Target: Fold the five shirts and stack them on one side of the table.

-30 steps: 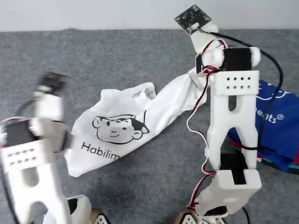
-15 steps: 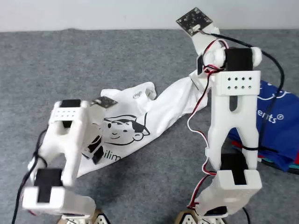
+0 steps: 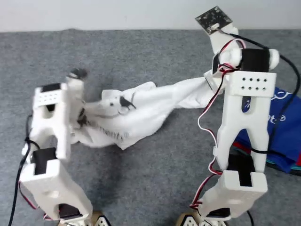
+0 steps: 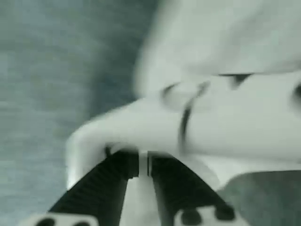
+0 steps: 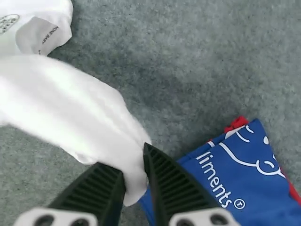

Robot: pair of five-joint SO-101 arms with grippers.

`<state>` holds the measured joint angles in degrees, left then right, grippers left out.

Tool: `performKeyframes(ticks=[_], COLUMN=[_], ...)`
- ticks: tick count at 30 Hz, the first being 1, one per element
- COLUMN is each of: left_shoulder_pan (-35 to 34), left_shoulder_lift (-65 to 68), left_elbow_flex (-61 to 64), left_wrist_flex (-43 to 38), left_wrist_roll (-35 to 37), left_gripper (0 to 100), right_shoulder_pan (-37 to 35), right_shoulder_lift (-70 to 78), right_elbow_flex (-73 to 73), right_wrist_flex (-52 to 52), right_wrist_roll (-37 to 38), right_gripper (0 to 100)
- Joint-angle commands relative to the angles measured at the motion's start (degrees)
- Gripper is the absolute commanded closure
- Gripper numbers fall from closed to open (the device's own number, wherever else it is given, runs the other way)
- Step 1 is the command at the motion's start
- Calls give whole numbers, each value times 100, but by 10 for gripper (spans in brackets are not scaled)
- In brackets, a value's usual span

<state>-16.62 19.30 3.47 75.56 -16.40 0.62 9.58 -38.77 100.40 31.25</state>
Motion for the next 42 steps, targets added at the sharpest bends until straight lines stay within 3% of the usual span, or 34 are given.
performKeyframes(ticks=[1, 6, 12, 18, 29, 34, 38, 42], left_shoulder_pan=[-167, 9, 721, 1626, 3429, 3596, 3543, 3543], left_shoulder_lift=[62, 114, 79, -492, -1257, -589, 35, 167], left_elbow_flex=[-1429, -2897, -3653, -3055, -365, 92, 75, 75], left_wrist_flex=[97, 1099, 2505, 2505, 2374, 1873, 1626, 1319], left_wrist_roll=[440, 651, 615, 624, 624, 624, 633, 642], left_gripper=[955, 955, 957, 957, 993, 987, 898, 885], right_shoulder_pan=[145, 110, 110, 127, 145, 127, 145, 145], right_shoulder_lift=[-374, -347, -268, 48, 110, 295, 426, 435], right_elbow_flex=[-316, -299, -290, -299, -299, -299, -299, -299], right_wrist_flex=[171, 171, 119, 145, 119, 119, 119, 119], right_wrist_roll=[0, 9, 26, 9, 35, 18, 9, 9], right_gripper=[988, 988, 988, 988, 988, 988, 988, 988])
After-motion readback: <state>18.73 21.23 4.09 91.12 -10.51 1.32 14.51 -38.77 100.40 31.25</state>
